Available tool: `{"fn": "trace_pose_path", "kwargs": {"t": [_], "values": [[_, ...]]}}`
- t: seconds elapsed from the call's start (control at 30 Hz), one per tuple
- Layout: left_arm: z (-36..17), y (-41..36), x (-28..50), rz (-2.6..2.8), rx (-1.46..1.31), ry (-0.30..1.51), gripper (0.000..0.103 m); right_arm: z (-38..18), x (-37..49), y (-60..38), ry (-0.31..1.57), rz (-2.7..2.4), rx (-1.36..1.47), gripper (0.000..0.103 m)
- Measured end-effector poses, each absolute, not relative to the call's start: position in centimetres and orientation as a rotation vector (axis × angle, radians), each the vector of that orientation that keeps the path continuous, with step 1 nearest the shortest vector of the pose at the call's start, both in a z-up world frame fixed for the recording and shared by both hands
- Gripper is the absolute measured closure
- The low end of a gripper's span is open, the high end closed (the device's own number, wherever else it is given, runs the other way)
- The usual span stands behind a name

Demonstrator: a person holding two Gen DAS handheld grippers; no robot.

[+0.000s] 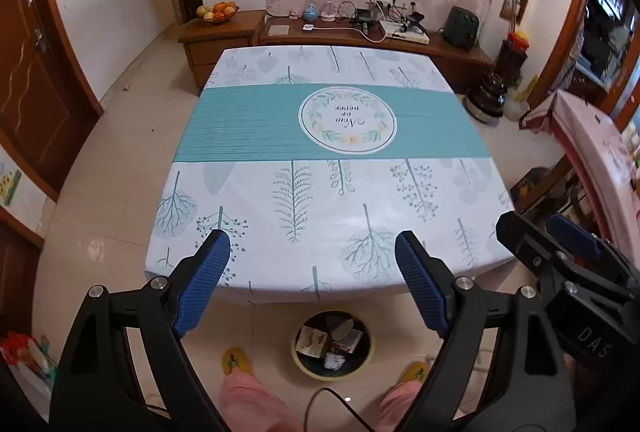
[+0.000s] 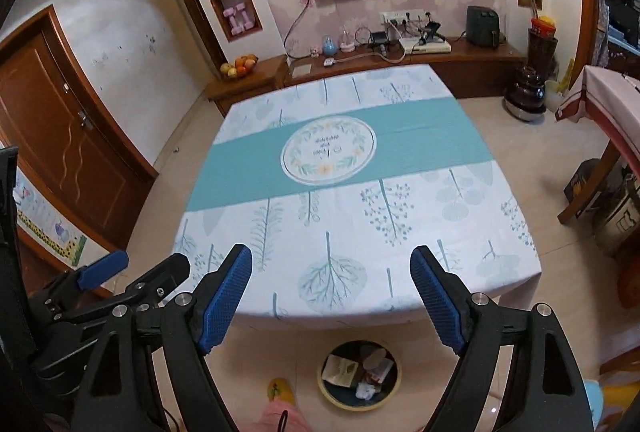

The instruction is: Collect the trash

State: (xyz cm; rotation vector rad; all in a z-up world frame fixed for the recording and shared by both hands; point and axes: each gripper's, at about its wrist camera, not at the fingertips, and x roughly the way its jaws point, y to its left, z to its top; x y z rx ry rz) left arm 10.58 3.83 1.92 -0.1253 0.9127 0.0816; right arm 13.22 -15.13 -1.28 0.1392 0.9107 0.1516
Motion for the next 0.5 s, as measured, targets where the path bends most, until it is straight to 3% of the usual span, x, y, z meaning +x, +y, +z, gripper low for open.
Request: {"fn": "trace_pose_path", "kwargs": {"t": [0.5], "values": [[4.6, 3.7, 9.8, 0.079, -0.098, 0.892, 0.02, 3.0, 11.0, -14.3, 0.849, 0.096, 0.112, 0.019]]}}
